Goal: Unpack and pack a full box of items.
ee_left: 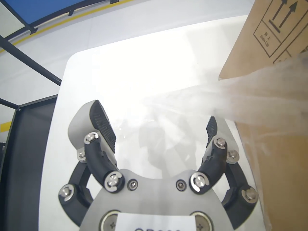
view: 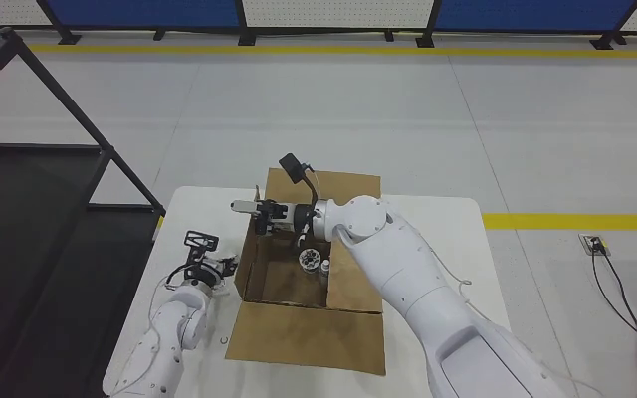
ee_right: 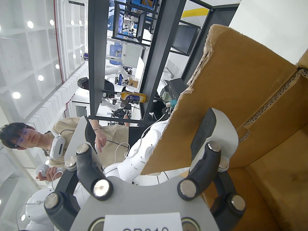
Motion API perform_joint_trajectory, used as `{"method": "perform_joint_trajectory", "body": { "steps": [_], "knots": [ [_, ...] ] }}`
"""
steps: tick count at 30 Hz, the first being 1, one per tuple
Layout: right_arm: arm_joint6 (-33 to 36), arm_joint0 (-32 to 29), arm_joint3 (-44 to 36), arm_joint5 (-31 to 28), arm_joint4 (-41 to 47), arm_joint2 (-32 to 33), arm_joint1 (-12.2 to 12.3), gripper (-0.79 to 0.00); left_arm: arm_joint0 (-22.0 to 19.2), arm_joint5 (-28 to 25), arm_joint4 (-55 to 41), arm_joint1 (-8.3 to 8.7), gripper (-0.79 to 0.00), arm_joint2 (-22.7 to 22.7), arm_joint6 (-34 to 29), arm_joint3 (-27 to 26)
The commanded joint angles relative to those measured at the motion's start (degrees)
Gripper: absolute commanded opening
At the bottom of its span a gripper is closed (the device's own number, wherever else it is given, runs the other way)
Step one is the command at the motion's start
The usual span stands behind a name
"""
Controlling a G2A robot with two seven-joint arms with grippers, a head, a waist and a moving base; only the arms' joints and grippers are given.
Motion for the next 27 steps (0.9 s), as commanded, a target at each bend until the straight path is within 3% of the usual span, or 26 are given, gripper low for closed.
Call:
{"method": "perform_joint_trajectory", "body": {
  "steps": [1, 8, 14, 21, 27],
  "knots": [
    [0.0, 0.0, 0.1, -0.1, 0.0, 0.2, 0.0, 0.000, -2.3, 1.4, -0.5, -0.53, 0.000, 1.1, 0.2, 3.1],
    [0.0, -0.1, 0.3, -0.2, -0.4, 0.8, 0.3, 0.000, -9.0, 8.3, -4.4, -2.69, 0.000, 3.4, 4.6, 13.3],
    [0.1, -0.3, 0.2, 0.0, -0.7, 1.2, 0.4, 0.000, -11.3, 13.1, -9.3, -3.76, 0.000, 2.3, 9.9, 17.4],
    [0.6, -0.5, -0.1, 0.4, -1.2, 1.5, 0.4, 0.000, -10.8, 18.4, -17.2, -4.14, 0.000, -2.0, 15.5, 17.2],
    [1.2, -0.5, -0.1, 0.6, -1.5, 1.7, 0.3, 0.000, -7.2, 21.4, -22.8, -4.07, 0.000, -6.1, 20.9, 11.8]
  ]
}}
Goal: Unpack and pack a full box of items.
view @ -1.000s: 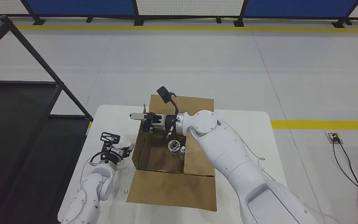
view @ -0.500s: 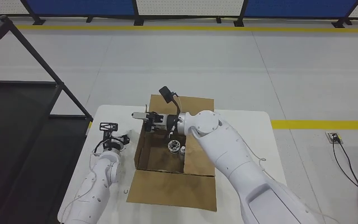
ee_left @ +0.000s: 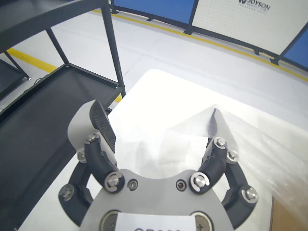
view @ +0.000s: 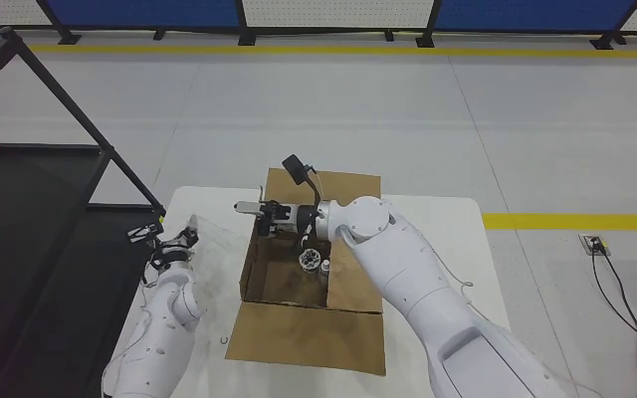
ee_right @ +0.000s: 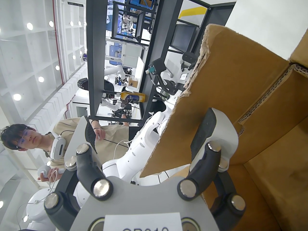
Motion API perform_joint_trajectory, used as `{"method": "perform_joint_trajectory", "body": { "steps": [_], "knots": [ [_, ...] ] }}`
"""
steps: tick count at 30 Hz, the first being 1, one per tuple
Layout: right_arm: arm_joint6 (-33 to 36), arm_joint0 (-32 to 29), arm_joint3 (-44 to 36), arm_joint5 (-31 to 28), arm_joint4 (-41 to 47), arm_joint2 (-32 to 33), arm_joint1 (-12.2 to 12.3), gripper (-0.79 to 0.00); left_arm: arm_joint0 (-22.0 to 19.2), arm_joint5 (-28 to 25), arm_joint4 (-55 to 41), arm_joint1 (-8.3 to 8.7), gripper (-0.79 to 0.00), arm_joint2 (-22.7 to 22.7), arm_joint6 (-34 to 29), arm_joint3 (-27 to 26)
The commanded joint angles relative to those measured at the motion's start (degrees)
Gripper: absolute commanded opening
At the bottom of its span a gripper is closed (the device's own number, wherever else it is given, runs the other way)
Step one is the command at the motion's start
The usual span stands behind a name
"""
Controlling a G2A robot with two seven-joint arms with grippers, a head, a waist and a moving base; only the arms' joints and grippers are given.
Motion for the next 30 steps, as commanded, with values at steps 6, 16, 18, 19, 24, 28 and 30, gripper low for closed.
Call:
{"method": "perform_joint_trajectory", "body": {
  "steps": [6, 16, 18, 19, 24, 28, 30],
  "knots": [
    [0.6, 0.1, 0.1, 0.3, -0.3, 0.2, -0.1, 0.000, 4.7, 1.3, -5.4, 0.06, 0.000, -3.5, 1.3, -7.5],
    [1.1, 0.3, 0.3, 0.2, -0.8, 0.6, -0.3, 0.000, 5.3, 1.9, -6.2, 0.16, 0.000, -4.6, 0.2, -8.0],
    [1.0, 0.2, 0.4, 0.1, -0.8, 0.7, -0.2, 0.000, 5.2, 3.8, -6.8, 0.13, 0.000, -5.4, 0.5, -7.9],
    [1.0, 0.2, 0.4, 0.1, -0.9, 0.7, -0.2, 0.000, 5.1, 4.9, -7.6, 0.05, 0.000, -5.9, 0.7, -7.7],
    [1.0, 0.2, 0.5, 0.3, -1.1, 0.9, -0.2, 0.000, 4.0, 9.5, -11.1, -0.50, 0.000, -7.3, 2.1, -6.1],
    [1.0, 0.1, 0.4, 0.5, -1.4, 1.0, -0.3, 0.000, 3.1, 11.6, -12.6, -0.97, 0.000, -7.5, 2.8, -4.6],
    [1.0, 0.1, 0.4, 0.6, -1.5, 1.1, -0.3, 0.000, 2.7, 12.0, -13.3, -1.12, 0.000, -7.6, 2.5, -3.9]
  ]
}}
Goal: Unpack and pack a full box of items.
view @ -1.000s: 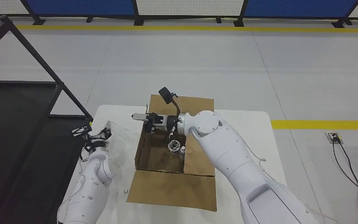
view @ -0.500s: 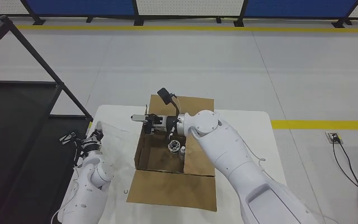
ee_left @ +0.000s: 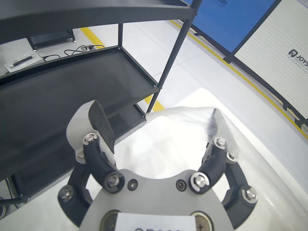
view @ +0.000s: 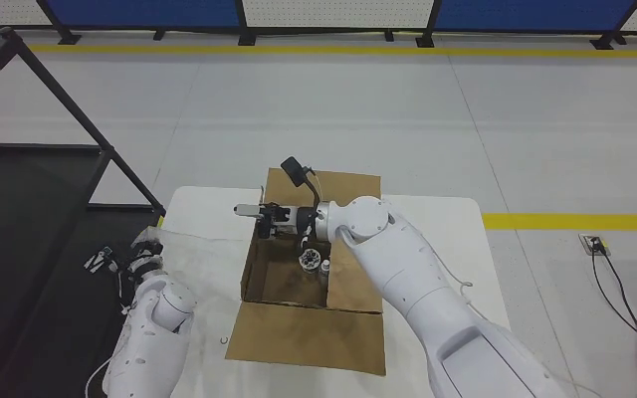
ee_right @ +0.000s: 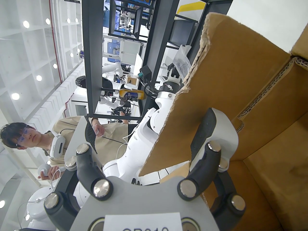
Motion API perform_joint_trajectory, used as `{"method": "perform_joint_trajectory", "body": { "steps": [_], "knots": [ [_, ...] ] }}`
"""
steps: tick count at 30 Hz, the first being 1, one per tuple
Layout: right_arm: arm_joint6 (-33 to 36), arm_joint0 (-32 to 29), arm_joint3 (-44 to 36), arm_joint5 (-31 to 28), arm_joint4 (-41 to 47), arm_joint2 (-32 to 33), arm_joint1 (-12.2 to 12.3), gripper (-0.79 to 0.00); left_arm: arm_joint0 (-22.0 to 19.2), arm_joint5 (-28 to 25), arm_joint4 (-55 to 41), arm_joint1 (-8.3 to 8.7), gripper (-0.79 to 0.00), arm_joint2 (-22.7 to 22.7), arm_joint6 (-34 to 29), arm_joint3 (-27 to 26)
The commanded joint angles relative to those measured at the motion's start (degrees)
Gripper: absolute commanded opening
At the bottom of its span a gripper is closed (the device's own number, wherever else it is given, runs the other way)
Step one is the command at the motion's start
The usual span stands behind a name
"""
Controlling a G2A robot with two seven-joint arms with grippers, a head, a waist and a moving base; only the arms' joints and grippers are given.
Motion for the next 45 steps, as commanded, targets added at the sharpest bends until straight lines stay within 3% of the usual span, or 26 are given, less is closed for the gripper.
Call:
{"method": "perform_joint_trajectory", "body": {
  "steps": [1, 6, 17, 24, 32, 40, 45],
  "knots": [
    [0.0, 0.0, 0.0, 0.0, -0.1, 0.0, 0.0, 0.000, -0.4, 0.1, -0.7, -0.13, 0.000, -0.1, -0.6, 0.7],
    [0.0, 0.0, 0.0, 0.2, -0.3, 0.2, -0.1, 0.000, -1.1, 0.9, -4.8, -0.53, 0.000, -1.5, -1.9, 2.1],
    [0.1, 0.0, 0.2, 0.5, -0.7, 0.5, -0.3, 0.000, -0.3, 0.5, -4.4, -0.59, 0.000, -1.3, -1.8, 1.6],
    [0.3, 0.0, 0.3, 0.6, -0.8, 0.8, -0.4, 0.000, -3.3, 11.3, -8.7, -1.29, 0.000, -4.7, 4.5, 4.4],
    [0.5, 0.0, 0.4, 0.6, -1.0, 1.1, -0.4, 0.000, -8.2, 15.7, -12.3, -1.68, 0.000, -7.7, 7.8, 12.0],
    [0.8, 0.0, 0.4, 0.6, -1.3, 1.3, -0.5, 0.000, -10.9, 15.3, -14.7, -1.81, 0.000, -9.8, 11.0, 16.6],
    [1.0, 0.0, 0.5, 0.5, -1.3, 1.5, -0.6, 0.000, -10.7, 12.7, -16.6, -2.18, 0.000, -10.9, 14.5, 15.9]
  ]
}}
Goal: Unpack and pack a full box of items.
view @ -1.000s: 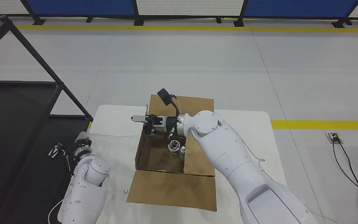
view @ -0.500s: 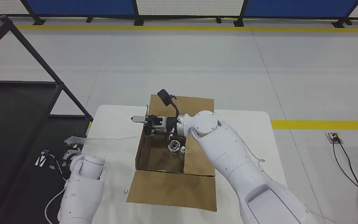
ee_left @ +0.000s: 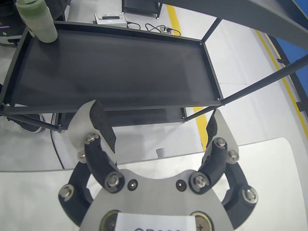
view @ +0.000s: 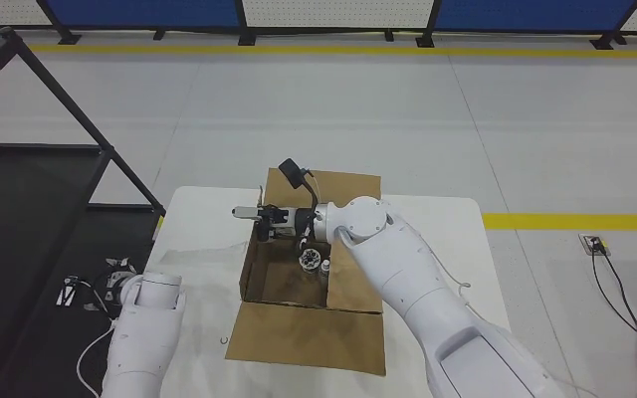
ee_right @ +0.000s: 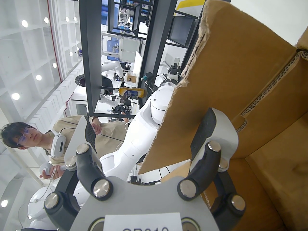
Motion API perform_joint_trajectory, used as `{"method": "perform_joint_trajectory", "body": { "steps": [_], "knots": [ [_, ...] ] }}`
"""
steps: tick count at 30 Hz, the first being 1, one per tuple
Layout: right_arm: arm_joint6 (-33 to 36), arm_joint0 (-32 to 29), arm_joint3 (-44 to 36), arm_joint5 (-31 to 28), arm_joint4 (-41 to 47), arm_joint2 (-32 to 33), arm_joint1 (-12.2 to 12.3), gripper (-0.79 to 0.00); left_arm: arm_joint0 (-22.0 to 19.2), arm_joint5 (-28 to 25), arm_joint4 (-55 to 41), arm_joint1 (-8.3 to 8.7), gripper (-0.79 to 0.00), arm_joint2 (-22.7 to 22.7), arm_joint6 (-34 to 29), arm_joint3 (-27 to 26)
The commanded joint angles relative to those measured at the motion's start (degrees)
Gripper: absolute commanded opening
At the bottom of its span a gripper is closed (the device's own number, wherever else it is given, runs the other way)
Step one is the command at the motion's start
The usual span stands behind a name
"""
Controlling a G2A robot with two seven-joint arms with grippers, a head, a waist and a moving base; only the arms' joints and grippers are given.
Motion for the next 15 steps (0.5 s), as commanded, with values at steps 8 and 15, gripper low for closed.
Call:
{"method": "perform_joint_trajectory", "body": {
  "steps": [8, 15],
  "knots": [
    [-0.3, -0.1, -1.3, 1.1, -0.6, -0.5, -0.8, 0.000, 10.6, -11.8, -0.6, -0.51, 0.000, -0.3, 2.6, -19.0],
    [1.1, 0.5, -2.0, 1.6, -1.2, -1.4, -1.9, 0.000, 29.5, -26.2, 9.3, 1.27, 0.000, -2.1, -9.2, -43.9]
  ]
}}
